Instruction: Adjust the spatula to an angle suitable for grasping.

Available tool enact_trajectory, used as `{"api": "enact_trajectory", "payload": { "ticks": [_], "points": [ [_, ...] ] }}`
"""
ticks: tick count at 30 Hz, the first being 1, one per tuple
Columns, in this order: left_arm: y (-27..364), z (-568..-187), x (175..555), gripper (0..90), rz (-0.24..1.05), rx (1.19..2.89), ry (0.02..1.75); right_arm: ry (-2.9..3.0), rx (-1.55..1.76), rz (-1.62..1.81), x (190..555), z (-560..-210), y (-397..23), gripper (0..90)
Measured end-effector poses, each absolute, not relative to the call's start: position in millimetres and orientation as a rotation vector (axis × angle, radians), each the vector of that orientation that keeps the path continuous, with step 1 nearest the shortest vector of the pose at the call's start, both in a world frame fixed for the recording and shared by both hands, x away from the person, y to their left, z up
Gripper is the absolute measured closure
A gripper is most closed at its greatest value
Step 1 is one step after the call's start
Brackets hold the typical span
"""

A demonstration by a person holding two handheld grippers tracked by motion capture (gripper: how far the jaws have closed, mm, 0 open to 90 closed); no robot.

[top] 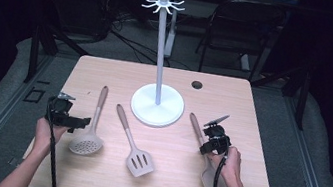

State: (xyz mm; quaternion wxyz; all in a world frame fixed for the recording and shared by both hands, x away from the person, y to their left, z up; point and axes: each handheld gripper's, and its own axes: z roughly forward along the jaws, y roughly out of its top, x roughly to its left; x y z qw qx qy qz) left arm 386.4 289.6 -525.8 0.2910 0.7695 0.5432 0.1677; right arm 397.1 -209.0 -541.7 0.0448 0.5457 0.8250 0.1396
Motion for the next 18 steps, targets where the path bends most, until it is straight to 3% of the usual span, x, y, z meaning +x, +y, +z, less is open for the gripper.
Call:
{"api": "enact_trajectory", "payload": {
  "ticks": [18],
  "points": [
    [289.3, -524.7, 386.7, 3.2, 0.461, 2.050, 1.452, 2.460, 1.617, 0.669, 389.4, -524.0, -213.5, 78.7]
  ]
}}
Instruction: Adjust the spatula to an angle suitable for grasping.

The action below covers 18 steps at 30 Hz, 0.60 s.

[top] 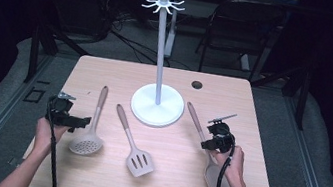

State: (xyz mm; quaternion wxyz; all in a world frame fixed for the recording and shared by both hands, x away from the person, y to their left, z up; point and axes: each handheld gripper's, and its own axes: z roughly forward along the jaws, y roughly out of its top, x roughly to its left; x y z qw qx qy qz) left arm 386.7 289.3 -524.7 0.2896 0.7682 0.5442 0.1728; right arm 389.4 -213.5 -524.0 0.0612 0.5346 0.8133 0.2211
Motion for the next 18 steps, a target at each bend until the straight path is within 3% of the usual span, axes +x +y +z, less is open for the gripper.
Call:
{"api": "enact_trajectory", "payload": {
  "ticks": [18],
  "points": [
    [280.0, -519.2, 385.1, 3.0, 0.473, 2.062, 1.406, 2.455, 1.347, 0.888, 371.6, -497.6, -189.7, 78.6]
  ]
}}
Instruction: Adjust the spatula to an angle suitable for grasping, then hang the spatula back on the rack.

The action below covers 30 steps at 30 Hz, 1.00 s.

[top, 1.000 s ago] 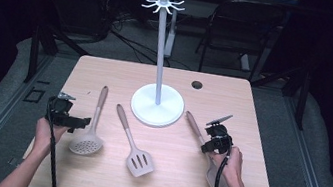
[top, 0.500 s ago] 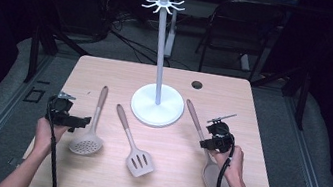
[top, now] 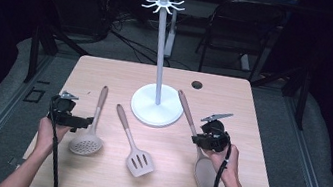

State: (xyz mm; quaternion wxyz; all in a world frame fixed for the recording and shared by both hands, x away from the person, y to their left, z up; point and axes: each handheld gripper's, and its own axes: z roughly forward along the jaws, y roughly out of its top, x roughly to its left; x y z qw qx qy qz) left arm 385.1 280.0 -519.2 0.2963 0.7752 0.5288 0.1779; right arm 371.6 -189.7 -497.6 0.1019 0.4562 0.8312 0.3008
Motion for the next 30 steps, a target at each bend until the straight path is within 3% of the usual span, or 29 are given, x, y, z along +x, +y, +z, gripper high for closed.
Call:
{"api": "enact_trajectory", "payload": {
  "ticks": [16, 30],
  "points": [
    [272.0, -512.9, 384.9, 2.8, 0.460, 2.058, 1.373, 2.435, 1.317, 0.937, 369.0, -491.5, -182.8, 78.7],
    [226.8, -491.6, 377.1, 4.5, 0.406, 2.038, 1.226, 2.392, 1.279, 0.984, 365.9, -481.8, -180.8, 78.6]
  ]
}}
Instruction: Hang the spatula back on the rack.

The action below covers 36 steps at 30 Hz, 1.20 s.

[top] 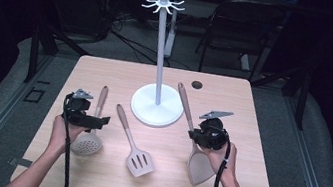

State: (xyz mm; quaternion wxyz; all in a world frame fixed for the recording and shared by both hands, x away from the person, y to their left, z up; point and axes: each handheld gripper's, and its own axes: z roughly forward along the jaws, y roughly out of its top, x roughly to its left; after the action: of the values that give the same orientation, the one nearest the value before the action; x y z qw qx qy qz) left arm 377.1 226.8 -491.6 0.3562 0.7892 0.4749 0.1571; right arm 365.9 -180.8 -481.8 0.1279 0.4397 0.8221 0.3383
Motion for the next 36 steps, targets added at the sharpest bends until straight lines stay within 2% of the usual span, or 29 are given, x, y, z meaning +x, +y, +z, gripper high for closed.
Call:
{"api": "enact_trajectory", "payload": {
  "ticks": [28, 36],
  "points": [
    [131.0, -475.0, 383.5, 5.5, 0.270, 2.039, 0.993, 2.365, 1.171, 1.067, 367.7, -471.3, -143.9, 78.6],
    [112.1, -470.9, 387.5, 10.1, 0.205, 2.004, 0.946, 2.379, 1.140, 1.074, 370.9, -470.7, -131.9, 78.6]
  ]
}}
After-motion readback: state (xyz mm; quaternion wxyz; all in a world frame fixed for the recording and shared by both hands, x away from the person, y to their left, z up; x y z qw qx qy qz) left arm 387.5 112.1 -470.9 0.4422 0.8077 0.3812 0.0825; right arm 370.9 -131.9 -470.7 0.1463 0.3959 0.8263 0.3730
